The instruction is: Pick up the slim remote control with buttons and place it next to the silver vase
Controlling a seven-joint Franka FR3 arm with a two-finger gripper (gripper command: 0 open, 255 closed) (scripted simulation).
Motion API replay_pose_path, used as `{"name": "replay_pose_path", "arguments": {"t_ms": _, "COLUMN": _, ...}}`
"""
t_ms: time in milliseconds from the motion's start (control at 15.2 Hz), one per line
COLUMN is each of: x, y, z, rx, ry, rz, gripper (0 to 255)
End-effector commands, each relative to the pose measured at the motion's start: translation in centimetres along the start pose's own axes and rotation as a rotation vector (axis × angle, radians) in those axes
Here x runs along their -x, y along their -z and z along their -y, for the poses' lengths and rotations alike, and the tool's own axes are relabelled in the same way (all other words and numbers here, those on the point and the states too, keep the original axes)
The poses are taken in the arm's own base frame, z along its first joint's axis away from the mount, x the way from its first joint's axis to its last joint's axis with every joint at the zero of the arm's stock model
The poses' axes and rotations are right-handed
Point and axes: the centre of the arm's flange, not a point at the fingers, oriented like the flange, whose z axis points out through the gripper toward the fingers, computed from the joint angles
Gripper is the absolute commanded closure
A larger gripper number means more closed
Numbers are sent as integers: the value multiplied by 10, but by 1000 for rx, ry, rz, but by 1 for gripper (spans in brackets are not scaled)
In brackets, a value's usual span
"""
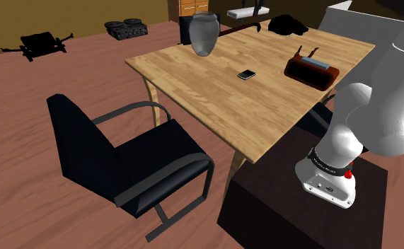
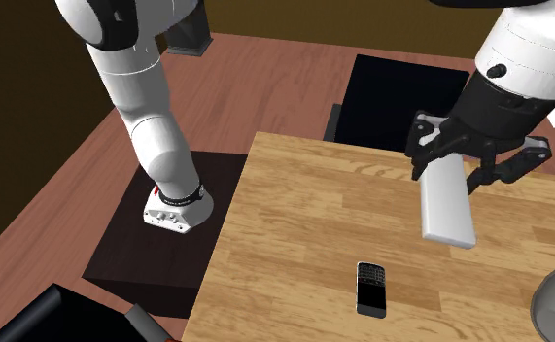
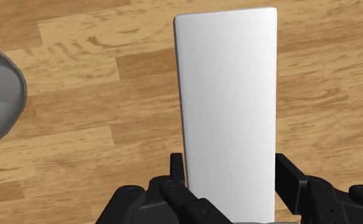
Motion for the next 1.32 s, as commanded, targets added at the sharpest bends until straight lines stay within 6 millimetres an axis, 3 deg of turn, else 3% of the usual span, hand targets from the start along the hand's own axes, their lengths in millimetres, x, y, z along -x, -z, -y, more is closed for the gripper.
{"name": "replay_pose_path", "arguments": {"t_ms": 0, "x": -16, "y": 0, "z": -24, "rx": 2, "ry": 4, "rz": -2, "gripper": 255}}
{"name": "replay_pose_path", "arguments": {"t_ms": 330, "x": -46, "y": -1, "z": -83, "rx": 2, "ry": 4, "rz": -2, "gripper": 255}}
{"name": "replay_pose_path", "arguments": {"t_ms": 396, "x": -58, "y": -2, "z": -106, "rx": 2, "ry": 4, "rz": -2, "gripper": 255}}
{"name": "replay_pose_path", "arguments": {"t_ms": 1254, "x": -58, "y": -70, "z": -105, "rx": 2, "ry": 4, "rz": -2, "gripper": 255}}
